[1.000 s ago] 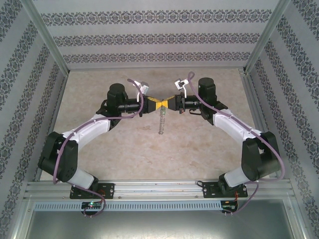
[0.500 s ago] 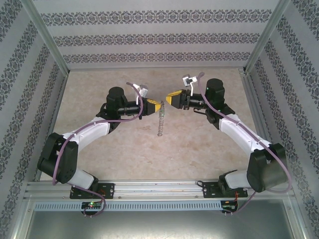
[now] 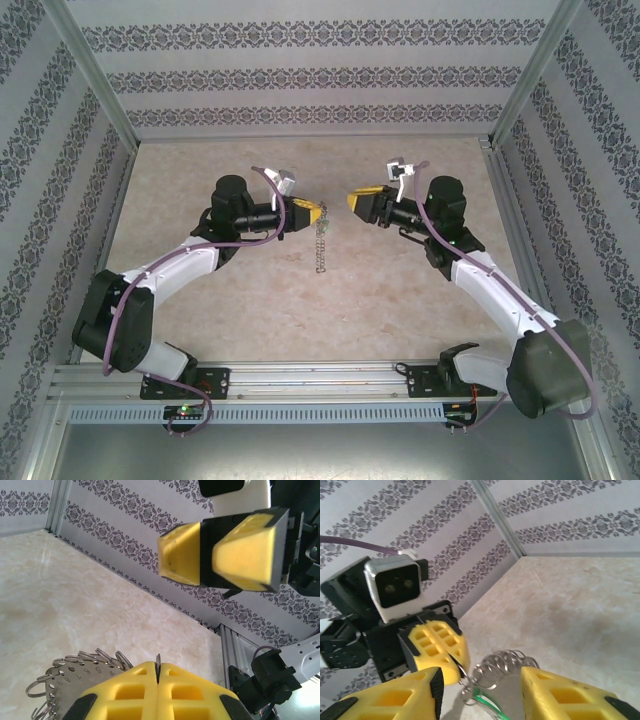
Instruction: Put the keys on the keyring
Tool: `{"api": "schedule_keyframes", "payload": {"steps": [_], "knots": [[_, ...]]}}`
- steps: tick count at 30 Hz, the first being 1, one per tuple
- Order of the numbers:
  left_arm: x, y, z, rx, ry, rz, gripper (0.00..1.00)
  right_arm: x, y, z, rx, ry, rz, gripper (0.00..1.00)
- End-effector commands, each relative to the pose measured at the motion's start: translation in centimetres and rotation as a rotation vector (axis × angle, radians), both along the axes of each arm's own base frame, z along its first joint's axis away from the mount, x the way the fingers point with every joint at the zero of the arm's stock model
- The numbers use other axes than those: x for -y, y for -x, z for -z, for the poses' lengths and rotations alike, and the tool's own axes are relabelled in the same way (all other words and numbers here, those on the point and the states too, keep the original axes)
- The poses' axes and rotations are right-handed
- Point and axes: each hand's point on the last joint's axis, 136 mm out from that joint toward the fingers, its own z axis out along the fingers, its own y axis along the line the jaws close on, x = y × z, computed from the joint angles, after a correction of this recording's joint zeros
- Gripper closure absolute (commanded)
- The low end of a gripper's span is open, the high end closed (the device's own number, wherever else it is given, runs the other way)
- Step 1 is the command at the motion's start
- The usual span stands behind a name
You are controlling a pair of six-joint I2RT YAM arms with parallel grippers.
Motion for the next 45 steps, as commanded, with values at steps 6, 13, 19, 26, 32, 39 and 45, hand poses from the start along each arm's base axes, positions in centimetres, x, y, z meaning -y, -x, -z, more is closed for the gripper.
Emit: {"api": "schedule_keyframes", "payload": {"steps": [6,13,19,26,32,39,45], "knots": [[-0.2,1.2,-2.7,0.146,0.027,0.012,1.00,1.0,-0.1,4.1,-0.049,0.028,0.126,0.57],[-0.3,1.6,-3.6,0.189,0.029,0.023,1.00,-0.6,1.4,7.3,-0.056,0.094,0.109,0.57],[-0.2,1.8,-4.1,0.199,0.037,0.034,1.00,-1.9,3.2,8.4,-0.017,0.132,0.081,0.58],[-0.1,2.1,-4.6,0.205,0.073,0.054,1.00,-2.6,4.4,8.5,0.016,0.144,0.063,0.58],[0.0,2.5,-5.0,0.201,0.113,0.084,1.00,-3.5,4.5,7.6,0.045,0.141,0.051,0.58],[0.1,2.9,-4.9,0.187,0.123,0.105,1.00,-4.6,4.4,5.9,0.093,0.121,0.030,0.56],[0.2,3.2,-5.1,0.179,0.140,0.129,1.00,-5.8,4.2,4.8,0.124,0.118,0.006,0.56]]}}
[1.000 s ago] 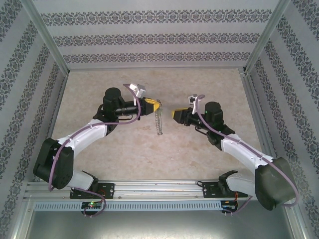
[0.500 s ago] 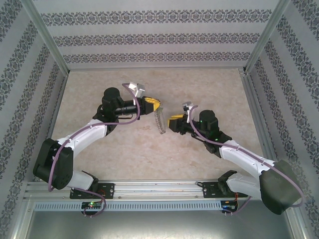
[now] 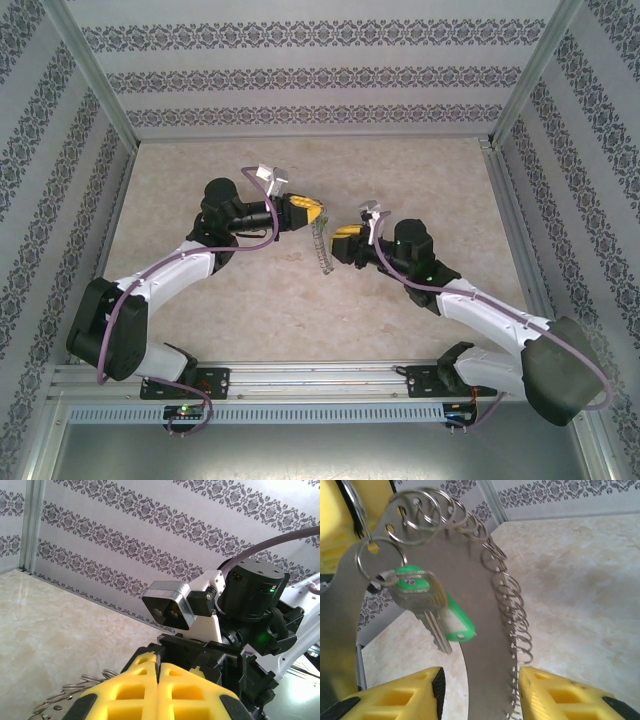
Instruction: Put the keys on the keyring
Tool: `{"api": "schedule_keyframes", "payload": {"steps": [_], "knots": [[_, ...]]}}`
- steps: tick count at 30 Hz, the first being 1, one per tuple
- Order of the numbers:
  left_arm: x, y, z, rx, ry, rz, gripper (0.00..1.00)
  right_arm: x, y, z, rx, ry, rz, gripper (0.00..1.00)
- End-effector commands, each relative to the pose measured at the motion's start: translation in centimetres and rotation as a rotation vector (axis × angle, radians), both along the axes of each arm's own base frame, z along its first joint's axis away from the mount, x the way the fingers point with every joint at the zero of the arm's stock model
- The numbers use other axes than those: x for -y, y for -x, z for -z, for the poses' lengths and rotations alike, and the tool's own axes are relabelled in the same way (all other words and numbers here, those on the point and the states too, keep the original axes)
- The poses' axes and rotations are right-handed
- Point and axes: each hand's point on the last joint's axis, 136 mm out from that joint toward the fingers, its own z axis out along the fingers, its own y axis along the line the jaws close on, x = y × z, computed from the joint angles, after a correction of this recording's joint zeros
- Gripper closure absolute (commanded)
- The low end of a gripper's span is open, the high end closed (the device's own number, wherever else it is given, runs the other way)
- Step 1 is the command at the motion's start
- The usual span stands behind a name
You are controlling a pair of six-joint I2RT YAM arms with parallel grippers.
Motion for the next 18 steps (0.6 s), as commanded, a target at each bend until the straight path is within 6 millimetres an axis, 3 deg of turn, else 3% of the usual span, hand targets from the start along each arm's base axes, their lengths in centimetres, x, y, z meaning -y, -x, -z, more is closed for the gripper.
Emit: {"api": "schedule_keyframes", "payload": {"steps": [1,18], "knots": [[0.3,1.0,-1.2,0.050,0.042,0.051,1.00,-1.1,-0.4,-2.5,0.086,-0.023,-0.019,0.56],[0.3,1.5,-1.1,0.035,0.061,0.078,1.00,-2.9,-0.4,-3.9,0.127,-0.023,-0.049,0.57]]}}
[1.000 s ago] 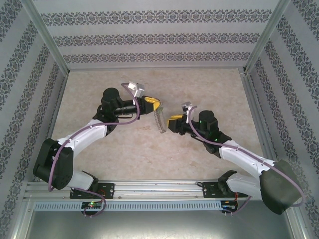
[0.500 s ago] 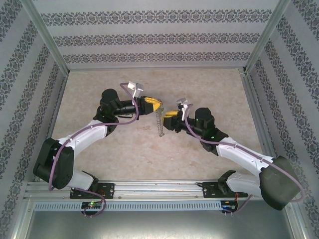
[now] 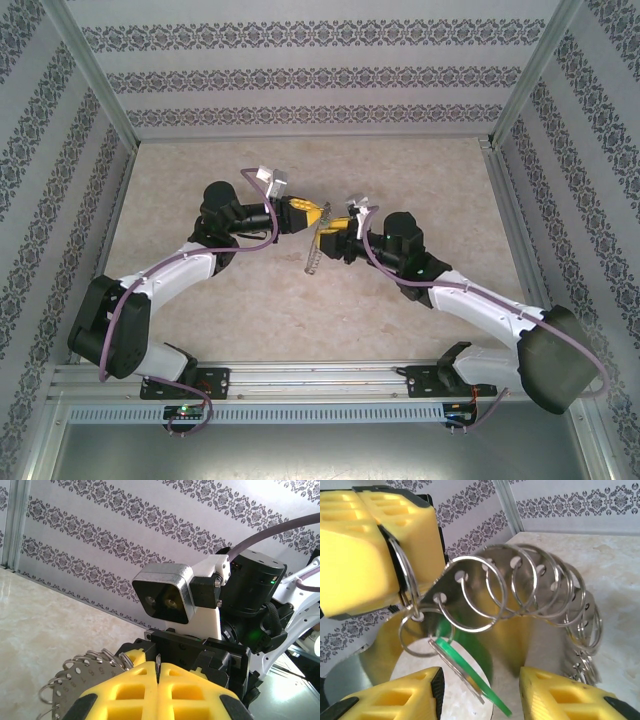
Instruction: Put the keys on the keyring
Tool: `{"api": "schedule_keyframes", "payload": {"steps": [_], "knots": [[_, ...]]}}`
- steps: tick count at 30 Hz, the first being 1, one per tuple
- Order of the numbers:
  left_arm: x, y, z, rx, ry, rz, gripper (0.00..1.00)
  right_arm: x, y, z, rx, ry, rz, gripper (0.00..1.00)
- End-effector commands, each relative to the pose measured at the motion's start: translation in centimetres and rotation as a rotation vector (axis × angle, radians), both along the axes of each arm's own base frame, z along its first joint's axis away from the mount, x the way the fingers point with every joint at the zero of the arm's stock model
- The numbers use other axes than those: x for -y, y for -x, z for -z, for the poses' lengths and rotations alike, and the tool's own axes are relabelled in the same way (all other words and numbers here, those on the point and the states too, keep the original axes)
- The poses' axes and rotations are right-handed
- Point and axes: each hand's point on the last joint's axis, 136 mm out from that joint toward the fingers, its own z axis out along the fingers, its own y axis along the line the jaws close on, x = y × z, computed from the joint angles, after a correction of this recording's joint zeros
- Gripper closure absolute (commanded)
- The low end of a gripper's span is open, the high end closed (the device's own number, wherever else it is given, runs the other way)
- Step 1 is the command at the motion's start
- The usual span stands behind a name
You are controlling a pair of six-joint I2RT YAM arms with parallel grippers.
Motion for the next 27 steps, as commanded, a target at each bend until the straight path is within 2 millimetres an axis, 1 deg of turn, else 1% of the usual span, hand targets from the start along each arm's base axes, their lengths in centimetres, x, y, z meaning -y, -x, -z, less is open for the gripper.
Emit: {"api": "schedule_keyframes", "payload": {"steps": [1,7,11,13,15,24,27], "knots": [[0.2,0.7,-1.3,0.066,0.038,0.032,1.00,-0.6,-0.2,-2.1,0.073,-0.024,-0.007,0.58],[0.1,0.7,-1.2,0.064,0.040,0.026,1.00,-0.4,-0.2,-2.1,0.076,-0.023,0.005,0.66],[0.1,0.7,-1.2,0.068,0.043,0.021,1.00,-0.3,0.0,-2.0,0.075,-0.019,0.001,0.86],[0.1,0.7,-1.2,0.067,0.042,0.020,1.00,-0.2,0.2,-1.9,0.075,-0.015,-0.002,0.94],[0.1,0.7,-1.2,0.067,0.042,0.021,1.00,0.0,0.3,-1.7,0.073,-0.012,0.002,0.96],[0.1,0.7,-1.3,0.071,0.042,0.018,1.00,0.4,0.9,-1.2,0.068,0.015,-0.004,0.97],[0.1,0.7,-1.4,0.073,0.041,0.019,1.00,0.3,1.4,-1.0,0.067,0.031,-0.031,1.00]]}}
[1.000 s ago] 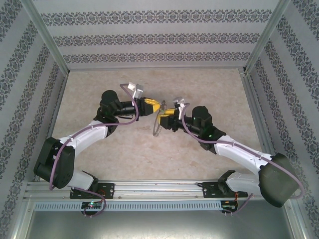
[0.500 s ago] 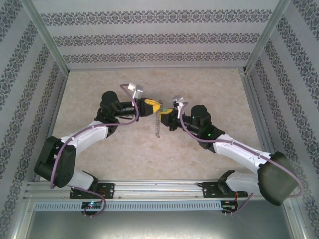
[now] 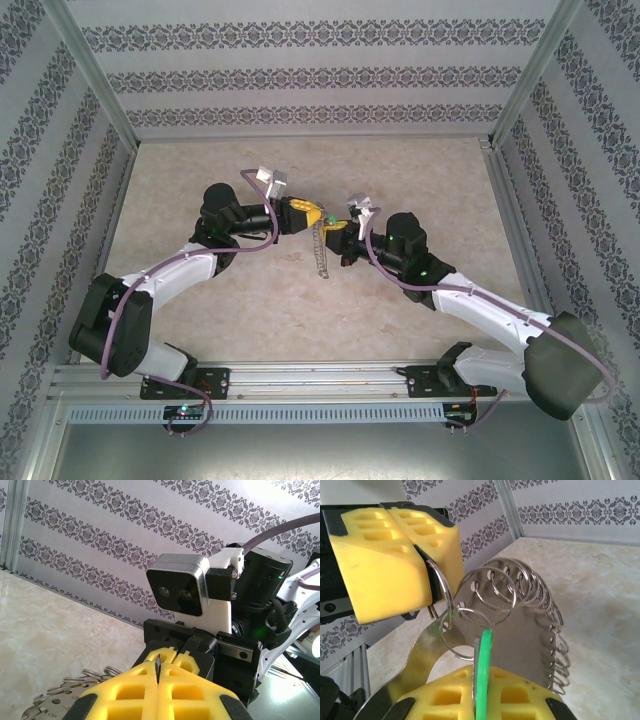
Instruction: Put the keys on the keyring
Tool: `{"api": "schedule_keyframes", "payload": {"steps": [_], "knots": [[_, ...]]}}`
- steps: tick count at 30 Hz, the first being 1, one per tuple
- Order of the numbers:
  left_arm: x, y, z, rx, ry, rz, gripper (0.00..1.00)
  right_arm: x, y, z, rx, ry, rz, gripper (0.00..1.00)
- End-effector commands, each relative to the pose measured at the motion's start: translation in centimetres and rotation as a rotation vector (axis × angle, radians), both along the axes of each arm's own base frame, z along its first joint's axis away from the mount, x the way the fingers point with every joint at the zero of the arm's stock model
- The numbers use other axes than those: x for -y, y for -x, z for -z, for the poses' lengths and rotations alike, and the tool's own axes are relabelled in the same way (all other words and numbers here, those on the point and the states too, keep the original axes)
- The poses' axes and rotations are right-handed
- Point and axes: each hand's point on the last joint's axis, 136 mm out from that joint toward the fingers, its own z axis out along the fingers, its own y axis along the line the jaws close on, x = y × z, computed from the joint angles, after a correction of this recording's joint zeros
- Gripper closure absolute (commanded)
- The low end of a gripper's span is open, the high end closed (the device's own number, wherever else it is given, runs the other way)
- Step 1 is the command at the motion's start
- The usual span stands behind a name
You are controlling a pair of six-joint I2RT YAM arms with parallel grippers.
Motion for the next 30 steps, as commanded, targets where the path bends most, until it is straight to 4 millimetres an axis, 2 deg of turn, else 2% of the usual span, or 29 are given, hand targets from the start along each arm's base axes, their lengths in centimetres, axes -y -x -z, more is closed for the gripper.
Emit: {"api": "schedule_keyframes", "payload": {"steps": [1,6,19,30], "knots": [[0.1,0.7,-1.6,0.075,0.030,0.016,1.00,-0.1,1.0,-0.3,0.032,0.023,-0.042,1.00],[0.1,0.7,-1.6,0.077,0.028,0.016,1.00,-0.3,2.0,-0.2,0.022,0.056,-0.097,1.00],[0.0,0.9,-1.6,0.077,0.030,0.020,1.00,-1.0,1.5,-1.3,0.025,0.025,-0.107,1.00],[-0.2,1.2,-0.8,0.092,-0.019,0.009,1.00,1.3,0.9,-1.3,-0.004,0.050,-0.060,1.00]]}}
